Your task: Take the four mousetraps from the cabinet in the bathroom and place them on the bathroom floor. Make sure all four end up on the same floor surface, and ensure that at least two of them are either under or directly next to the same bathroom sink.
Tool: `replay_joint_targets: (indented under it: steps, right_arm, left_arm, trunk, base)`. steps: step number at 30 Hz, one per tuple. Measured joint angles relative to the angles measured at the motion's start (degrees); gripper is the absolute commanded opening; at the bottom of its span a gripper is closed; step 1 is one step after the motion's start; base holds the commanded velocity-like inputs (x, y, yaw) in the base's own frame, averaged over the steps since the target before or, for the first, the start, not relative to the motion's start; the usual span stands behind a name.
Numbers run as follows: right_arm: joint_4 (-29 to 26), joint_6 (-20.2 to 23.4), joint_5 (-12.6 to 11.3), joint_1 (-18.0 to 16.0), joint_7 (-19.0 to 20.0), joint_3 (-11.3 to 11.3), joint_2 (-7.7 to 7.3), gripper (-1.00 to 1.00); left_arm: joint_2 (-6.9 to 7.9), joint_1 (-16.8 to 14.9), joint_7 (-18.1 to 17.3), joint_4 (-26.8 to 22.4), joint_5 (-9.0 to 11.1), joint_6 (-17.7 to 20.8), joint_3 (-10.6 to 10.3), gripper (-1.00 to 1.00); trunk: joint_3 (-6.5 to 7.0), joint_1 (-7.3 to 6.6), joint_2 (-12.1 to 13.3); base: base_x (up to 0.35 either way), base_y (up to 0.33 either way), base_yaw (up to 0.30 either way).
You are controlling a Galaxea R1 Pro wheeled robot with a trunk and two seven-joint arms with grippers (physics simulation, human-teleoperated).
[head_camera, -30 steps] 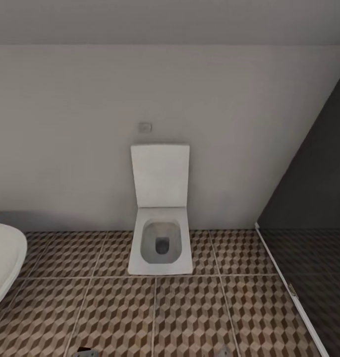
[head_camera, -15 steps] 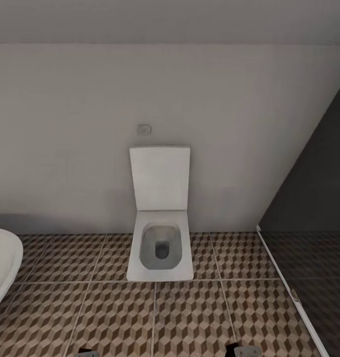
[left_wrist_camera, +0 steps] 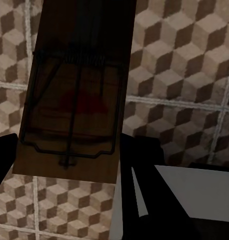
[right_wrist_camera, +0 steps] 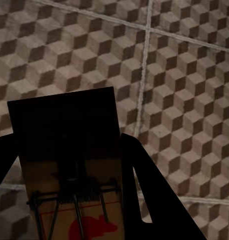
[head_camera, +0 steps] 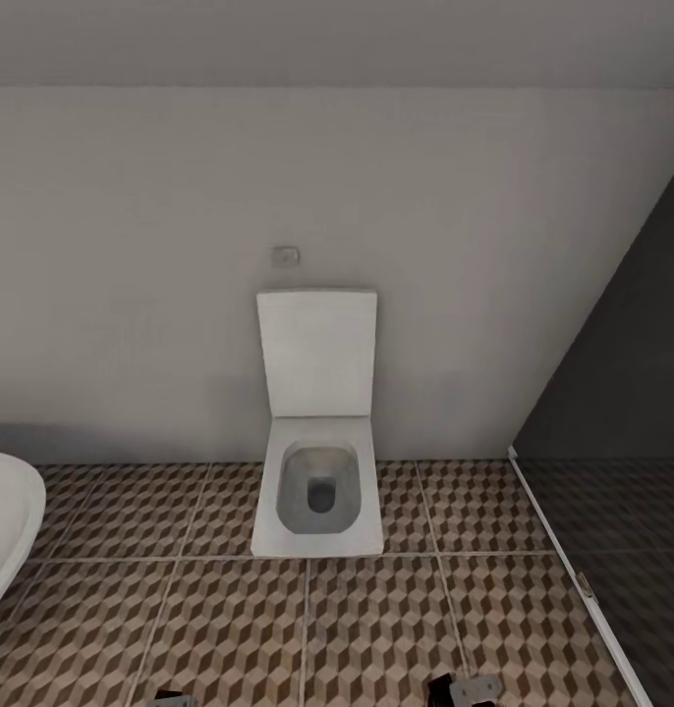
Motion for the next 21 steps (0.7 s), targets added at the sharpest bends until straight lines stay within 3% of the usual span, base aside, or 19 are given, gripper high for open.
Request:
replay_joint_targets:
  steps: [9, 13, 21]
  right_arm:
    - [-0.36, 0.49, 0.97, -0.09, -2.63, 0.06, -0.11, -1.00]
    - [-0.11, 0.23, 2.43, -0.14, -2.89, 0.19, -0.42, -1.00]
    - [0.16, 0.02, 2.86, -0.02, -2.88, 0.13, -1.38, -1.00]
  left_arm:
    - [-0.01, 0.00, 0.00, -0.16, 0.00, 0.00, 0.00, -1.00]
    - [-0.05, 0.00, 0.00, -0.16, 0.00, 0.00, 0.00, -1.00]
    - [-0.09, 0.32, 0.00, -0.19, 0.01, 0.00, 0.00, -1.00]
  trunk:
    - [0.00, 0.00, 0.00]
    - [0.00, 0.00, 0.00]
    - [0.00, 0.00, 0.00]
  base:
    - [0.000, 0.000, 0.000]
    - [0.000, 0.000, 0.000]
    - [0.000, 0.000, 0.000]
